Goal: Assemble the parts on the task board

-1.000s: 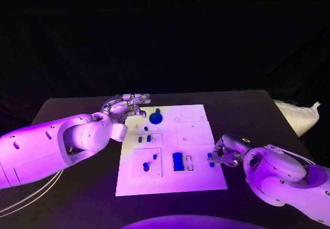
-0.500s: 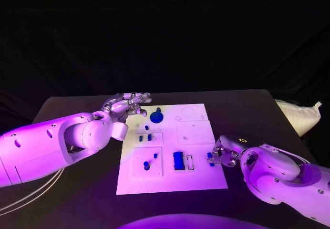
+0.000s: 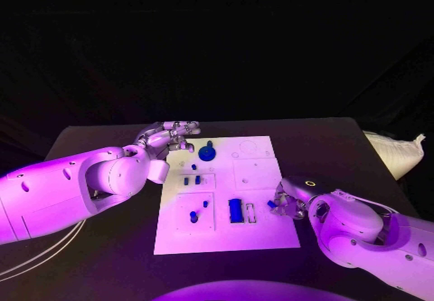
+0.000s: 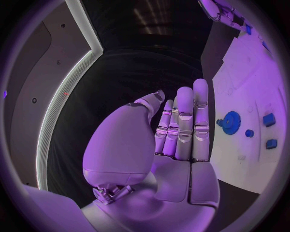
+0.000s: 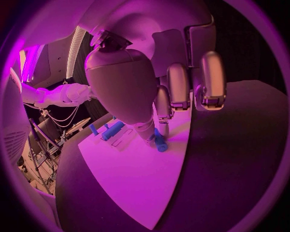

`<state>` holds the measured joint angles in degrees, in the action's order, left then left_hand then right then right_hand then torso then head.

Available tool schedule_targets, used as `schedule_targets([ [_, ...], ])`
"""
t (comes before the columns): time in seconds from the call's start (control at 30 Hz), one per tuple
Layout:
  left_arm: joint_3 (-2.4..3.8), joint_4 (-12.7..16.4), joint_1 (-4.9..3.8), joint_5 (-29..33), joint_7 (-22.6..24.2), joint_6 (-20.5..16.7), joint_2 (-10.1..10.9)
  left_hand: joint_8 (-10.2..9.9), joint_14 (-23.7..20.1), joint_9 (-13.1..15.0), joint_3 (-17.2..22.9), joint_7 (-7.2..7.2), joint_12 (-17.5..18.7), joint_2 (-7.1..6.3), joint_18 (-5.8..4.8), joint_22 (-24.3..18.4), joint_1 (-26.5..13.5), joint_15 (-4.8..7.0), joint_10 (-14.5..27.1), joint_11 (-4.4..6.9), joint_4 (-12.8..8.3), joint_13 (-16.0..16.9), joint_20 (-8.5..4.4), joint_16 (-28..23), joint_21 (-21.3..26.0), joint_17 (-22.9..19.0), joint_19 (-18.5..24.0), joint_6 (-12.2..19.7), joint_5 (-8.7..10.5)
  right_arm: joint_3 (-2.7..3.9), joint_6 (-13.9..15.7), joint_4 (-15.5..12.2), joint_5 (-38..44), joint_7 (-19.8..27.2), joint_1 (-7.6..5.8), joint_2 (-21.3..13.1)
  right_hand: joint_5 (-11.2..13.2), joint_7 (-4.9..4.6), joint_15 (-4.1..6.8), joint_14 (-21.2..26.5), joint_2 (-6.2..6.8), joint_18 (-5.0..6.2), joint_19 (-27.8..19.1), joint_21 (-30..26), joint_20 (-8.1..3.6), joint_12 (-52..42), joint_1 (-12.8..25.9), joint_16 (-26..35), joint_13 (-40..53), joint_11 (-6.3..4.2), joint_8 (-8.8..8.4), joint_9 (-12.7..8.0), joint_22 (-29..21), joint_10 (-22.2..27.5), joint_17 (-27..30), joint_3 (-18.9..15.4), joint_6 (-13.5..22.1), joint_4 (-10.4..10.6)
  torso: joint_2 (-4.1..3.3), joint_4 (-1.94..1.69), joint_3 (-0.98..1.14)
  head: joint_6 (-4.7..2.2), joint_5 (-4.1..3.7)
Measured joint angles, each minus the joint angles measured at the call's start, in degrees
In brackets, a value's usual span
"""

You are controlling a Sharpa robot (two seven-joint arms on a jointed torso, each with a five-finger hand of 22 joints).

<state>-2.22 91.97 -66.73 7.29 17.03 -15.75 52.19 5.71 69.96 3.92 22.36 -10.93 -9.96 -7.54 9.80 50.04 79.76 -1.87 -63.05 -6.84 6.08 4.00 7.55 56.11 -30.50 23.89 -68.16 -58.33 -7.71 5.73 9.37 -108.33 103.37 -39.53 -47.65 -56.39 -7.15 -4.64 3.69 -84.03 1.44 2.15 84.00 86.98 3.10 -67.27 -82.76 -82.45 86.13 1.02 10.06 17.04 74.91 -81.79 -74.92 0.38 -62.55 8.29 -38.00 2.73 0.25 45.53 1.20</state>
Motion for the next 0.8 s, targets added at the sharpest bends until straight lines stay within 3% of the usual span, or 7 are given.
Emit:
schedule_targets([
  [0.27, -0.01, -0.02, 0.0, 0.0, -0.13, 0.01, -0.03, 0.0, 0.0, 0.0, 0.0, 0.0, 0.0, 0.0, 0.0, 0.0, 0.0, 0.0, 0.0, 0.0, 0.0, 0.0, 0.0, 0.0, 0.0, 0.0, 0.0, 0.0, 0.0, -0.53, -0.93, 0.34, 4.92, 0.17, 0.01, 0.98, 0.52, 0.17, 0.0, 0.0, 0.13, 0.0, 0.0, 0.0, 0.0, 0.03, -0.13, 0.0, 0.01, -0.2, -0.9, -0.93, 0.0, 0.2, -0.02, 1.63, -0.15, -0.5, 0.05, 0.02, 0.01, -0.02, 0.12],
  [0.33, -0.01, -0.02, 0.0, 0.0, -0.16, 0.01, -0.04, 0.0, 0.0, 0.0, 0.0, 0.0, 0.0, 0.0, 0.0, 0.0, 0.0, 0.0, 0.0, 0.0, 0.0, 0.0, 0.0, 0.0, 0.0, 0.0, 0.0, 0.0, 0.0, -0.62, -0.95, 0.35, 5.44, 0.26, 0.05, 1.08, -0.47, 0.07, 0.0, 0.0, 0.13, 0.0, 0.0, 0.0, 0.0, -0.02, -0.13, 0.0, 0.01, -0.2, -0.95, -0.92, 0.0, 0.2, -0.02, 2.55, -0.44, -0.64, 0.07, 0.02, 0.0, -0.08, 0.08],
  [0.53, -0.01, -0.02, 0.02, 0.0, -0.23, 0.03, -0.02, 0.03, 0.0, 0.0, -0.03, 0.0, 0.0, 0.0, 0.0, 0.01, 0.0, 0.0, 0.01, 0.01, -0.03, 0.0, 0.0, 0.0, 0.0, 0.0, 0.0, 0.0, 0.0, -0.78, -0.27, 0.18, 5.89, 0.49, 0.16, 1.03, -6.15, 0.06, -0.01, 0.0, 0.43, 0.0, 0.0, 0.0, 0.0, 0.55, -0.43, 0.0, -0.3, -0.2, -1.12, -0.84, -0.01, 0.2, -0.02, 7.62, -0.42, -2.19, 0.05, 0.01, 0.02, -0.2, 0.03],
  [0.7, -0.02, 0.01, 0.04, -0.01, -0.27, 0.03, 0.01, 0.22, -0.15, 0.0, -0.16, 0.0, 0.0, 0.0, 0.0, 0.01, 0.0, 0.15, 0.2, 0.2, -0.16, 0.0, 0.0, 0.0, 0.0, -0.06, 0.0, 0.0, 0.0, -0.67, 1.14, -0.62, 4.01, 0.51, 0.38, 0.1, -6.31, -0.16, -0.01, 0.0, 0.25, 0.0, 0.0, 0.0, 0.0, 1.1, -0.26, 0.0, -1.25, -0.2, -1.27, -0.84, 0.04, 0.2, -0.01, 13.7, 0.03, -2.68, 0.02, 0.01, 0.02, -0.29, 0.06],
  [0.8, -0.02, 0.02, 0.05, -0.01, -0.28, 0.04, 0.01, 0.22, -0.15, 0.0, -0.16, 0.0, 0.0, 0.0, 0.0, 0.01, 0.0, 0.15, 0.2, 0.2, -0.16, 0.0, 0.0, -0.01, 0.0, -0.06, 0.0, 0.0, 0.0, -0.45, 2.12, -1.13, 1.1, 0.35, 0.3, -0.52, -6.31, -0.27, -0.01, 0.0, 0.13, 0.0, 0.0, 0.0, 0.0, 1.23, -0.13, 0.0, -1.28, -0.2, -1.33, -0.84, 0.04, 0.2, -0.01, 15.36, -0.09, -2.54, -0.01, 0.0, 0.03, -0.31, 0.07],
])
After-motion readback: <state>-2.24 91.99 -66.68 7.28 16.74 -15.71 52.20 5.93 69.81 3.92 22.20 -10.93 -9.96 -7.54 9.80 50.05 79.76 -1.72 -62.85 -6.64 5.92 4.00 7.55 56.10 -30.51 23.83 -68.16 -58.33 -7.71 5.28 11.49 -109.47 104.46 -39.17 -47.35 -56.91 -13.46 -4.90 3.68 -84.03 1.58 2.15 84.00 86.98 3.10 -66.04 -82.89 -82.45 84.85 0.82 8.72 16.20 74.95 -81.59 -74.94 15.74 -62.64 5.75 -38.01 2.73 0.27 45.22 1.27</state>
